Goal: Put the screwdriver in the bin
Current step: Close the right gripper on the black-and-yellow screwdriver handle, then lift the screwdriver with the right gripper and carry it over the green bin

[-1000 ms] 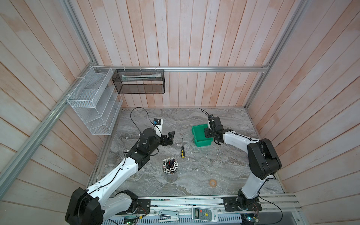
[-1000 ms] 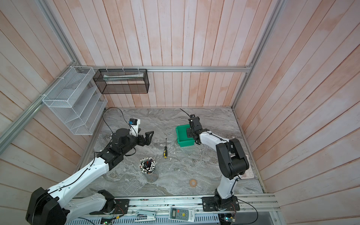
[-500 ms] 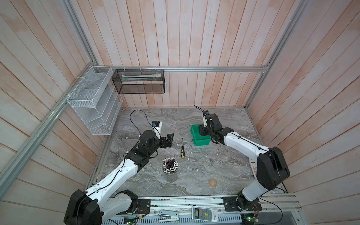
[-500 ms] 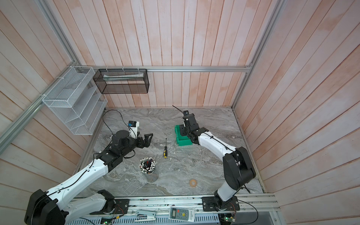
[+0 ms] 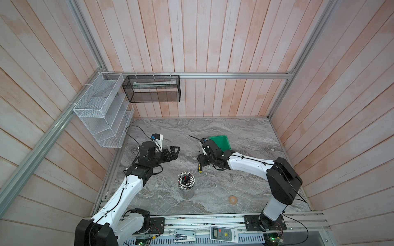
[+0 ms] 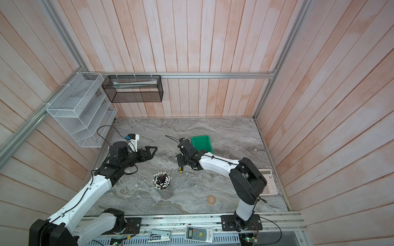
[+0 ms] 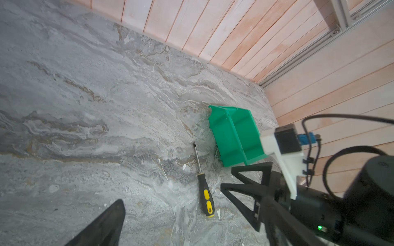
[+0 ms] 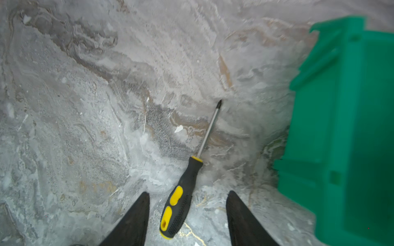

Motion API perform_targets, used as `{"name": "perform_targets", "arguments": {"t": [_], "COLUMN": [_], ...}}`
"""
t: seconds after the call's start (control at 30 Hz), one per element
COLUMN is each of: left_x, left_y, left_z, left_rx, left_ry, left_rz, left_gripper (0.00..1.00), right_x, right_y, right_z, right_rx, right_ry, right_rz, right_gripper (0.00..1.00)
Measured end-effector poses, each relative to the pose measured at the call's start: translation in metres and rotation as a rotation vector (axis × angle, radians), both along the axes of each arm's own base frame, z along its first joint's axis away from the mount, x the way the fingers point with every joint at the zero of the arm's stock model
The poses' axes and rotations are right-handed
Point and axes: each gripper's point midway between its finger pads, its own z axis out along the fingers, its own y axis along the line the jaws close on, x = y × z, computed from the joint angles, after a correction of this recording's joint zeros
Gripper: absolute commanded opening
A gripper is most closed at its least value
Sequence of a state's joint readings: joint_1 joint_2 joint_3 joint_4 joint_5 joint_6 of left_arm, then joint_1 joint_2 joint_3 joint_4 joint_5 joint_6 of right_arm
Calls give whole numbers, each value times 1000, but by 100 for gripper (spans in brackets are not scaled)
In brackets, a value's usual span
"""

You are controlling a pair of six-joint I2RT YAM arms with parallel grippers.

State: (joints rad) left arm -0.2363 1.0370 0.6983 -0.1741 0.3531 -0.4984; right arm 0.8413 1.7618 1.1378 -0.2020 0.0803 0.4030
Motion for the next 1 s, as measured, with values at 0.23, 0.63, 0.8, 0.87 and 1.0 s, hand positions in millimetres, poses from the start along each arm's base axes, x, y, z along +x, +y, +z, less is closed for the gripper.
{"name": "perform_targets", "arguments": {"t": [0.23, 0.63, 0.8, 0.87, 1.0], "left_x": [-10, -11, -11, -11, -11], "left_y": [-3, -4, -4, -4, -4], "left_z": [-3, -2, -3, -3, -3], "left_rx": [-56, -60, -56, -54, -52], "left_ry": [33, 32, 31, 30, 28], "left_rz": [-34, -41, -43, -44, -43], "left_gripper": [100, 100, 100, 100, 100], "right_x": [-17, -20, -18, -18, -18], "right_y": [11, 8, 5, 5, 1], "right_z": [-41, -62, -63, -62, -60], "right_rx": [-42, -84, -103, -113, -143], "right_ry": [82, 99, 82, 72, 54], "right_rz": [22, 15, 9, 16, 27], "right_gripper": [51, 38, 19, 15, 14]}}
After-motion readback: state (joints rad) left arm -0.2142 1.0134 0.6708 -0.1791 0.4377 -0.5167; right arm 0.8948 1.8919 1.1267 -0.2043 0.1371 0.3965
